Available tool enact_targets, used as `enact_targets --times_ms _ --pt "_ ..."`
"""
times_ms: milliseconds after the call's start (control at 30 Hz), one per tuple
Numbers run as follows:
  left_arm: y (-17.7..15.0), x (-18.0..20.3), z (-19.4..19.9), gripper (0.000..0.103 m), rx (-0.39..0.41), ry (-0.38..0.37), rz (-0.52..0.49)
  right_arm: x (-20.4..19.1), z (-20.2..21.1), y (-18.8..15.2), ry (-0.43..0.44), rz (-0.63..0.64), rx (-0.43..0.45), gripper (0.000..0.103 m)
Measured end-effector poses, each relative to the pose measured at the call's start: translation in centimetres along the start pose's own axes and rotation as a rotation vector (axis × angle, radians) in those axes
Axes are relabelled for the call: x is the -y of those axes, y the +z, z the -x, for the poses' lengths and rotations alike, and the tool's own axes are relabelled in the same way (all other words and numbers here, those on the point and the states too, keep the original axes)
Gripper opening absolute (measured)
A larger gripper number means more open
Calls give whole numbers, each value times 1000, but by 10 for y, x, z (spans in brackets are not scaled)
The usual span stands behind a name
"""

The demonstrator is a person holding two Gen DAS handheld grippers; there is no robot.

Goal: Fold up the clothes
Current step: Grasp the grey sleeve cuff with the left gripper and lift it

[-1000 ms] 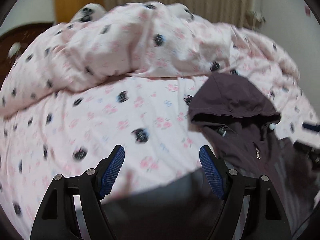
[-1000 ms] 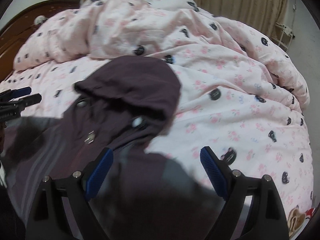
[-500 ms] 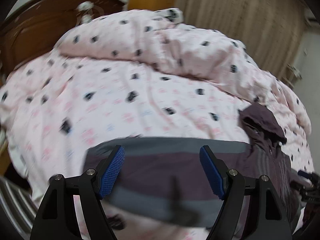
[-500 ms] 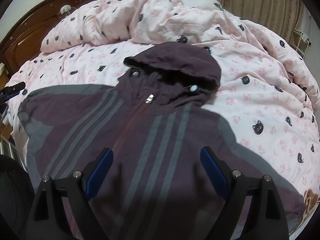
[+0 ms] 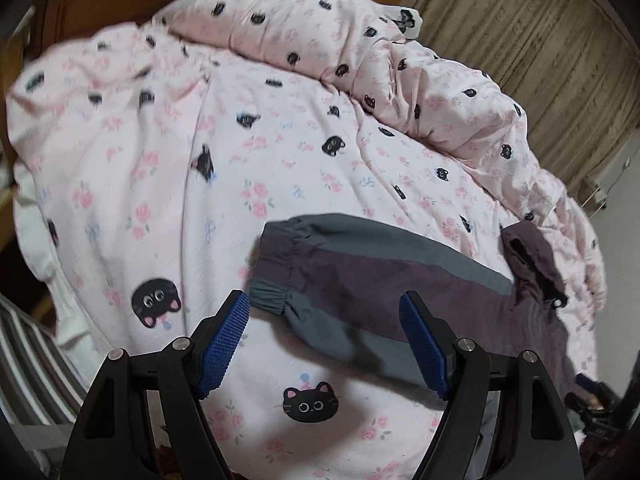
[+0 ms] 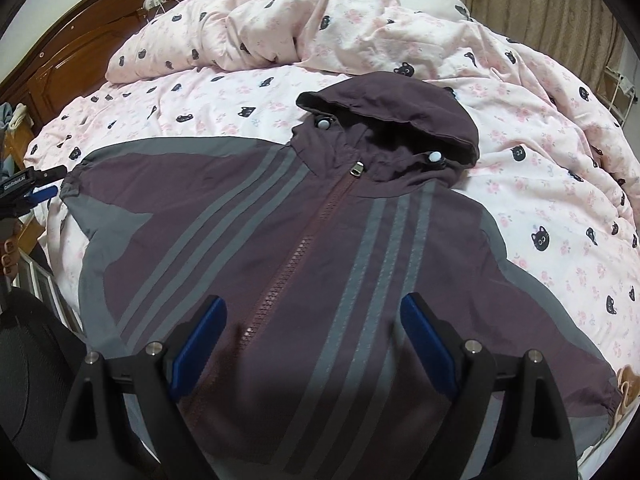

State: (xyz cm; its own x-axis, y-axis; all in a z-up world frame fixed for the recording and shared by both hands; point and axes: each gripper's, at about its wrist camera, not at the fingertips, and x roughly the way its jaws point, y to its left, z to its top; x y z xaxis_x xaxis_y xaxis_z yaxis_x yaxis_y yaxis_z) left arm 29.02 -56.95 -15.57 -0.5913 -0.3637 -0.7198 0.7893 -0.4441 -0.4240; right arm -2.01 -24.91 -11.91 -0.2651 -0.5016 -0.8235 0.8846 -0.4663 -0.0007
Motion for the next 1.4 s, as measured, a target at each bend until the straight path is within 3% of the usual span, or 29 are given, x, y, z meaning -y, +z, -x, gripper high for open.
enact_targets --times_ms 200,267,400,733,900,1167,1400 --pt "1 -20 -14 72 -61 -110 135 -4 1 0 2 5 -5 90" --pt "2 -20 -19 71 -62 -122 138 -4 2 0 1 8 -8 90" --pt "3 -17 -27 44 -61 -139 138 -4 3 -1 -1 14 -14 90" --pt "6 -22 -32 14 -32 -142 177 5 2 -4 -12 -1 -36 90" --pt "7 -18 -25 11 8 -133 142 12 -10 -10 -2 -35 -70 90" --pt "7 4 -11 10 82 -51 19 15 -28 -22 4 -58 -111 90" --pt "4 20 1 9 120 -14 -31 15 -33 -22 6 -63 -127 91"
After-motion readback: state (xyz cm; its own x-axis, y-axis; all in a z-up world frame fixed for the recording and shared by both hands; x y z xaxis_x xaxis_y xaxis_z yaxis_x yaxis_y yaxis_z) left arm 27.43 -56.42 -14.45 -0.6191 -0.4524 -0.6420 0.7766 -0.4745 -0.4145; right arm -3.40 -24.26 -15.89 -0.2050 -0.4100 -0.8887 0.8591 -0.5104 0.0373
